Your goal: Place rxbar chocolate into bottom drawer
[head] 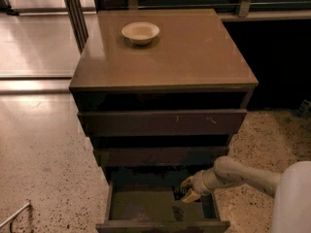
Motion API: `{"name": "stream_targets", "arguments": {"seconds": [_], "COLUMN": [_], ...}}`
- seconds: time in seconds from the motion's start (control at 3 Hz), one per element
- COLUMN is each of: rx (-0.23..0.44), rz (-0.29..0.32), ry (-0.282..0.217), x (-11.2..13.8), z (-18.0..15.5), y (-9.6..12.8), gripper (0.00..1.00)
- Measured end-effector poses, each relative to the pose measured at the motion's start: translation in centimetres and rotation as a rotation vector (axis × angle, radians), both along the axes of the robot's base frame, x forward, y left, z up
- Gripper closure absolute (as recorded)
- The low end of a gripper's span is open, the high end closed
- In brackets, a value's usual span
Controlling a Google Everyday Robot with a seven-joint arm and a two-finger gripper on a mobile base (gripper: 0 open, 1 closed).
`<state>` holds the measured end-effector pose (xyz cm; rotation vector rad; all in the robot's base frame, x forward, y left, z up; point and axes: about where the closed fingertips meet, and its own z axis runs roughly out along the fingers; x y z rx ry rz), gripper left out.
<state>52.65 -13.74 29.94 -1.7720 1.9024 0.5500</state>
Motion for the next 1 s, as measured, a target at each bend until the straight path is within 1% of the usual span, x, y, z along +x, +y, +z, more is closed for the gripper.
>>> {"name": "stream_targets", "arguments": {"seconds": [0.33, 0.67, 1.0], "rx": [0.015, 0.015, 0.016], "rz": [-0.032, -0.029, -0.012], "ry": [0.068, 0.069, 0.010], "x": [0.4, 0.4, 0.5], "z": [-7.0, -6.9, -8.0], "y": [-1.3, -1.2, -1.5], "gripper": [1.00, 1.00, 1.00]}}
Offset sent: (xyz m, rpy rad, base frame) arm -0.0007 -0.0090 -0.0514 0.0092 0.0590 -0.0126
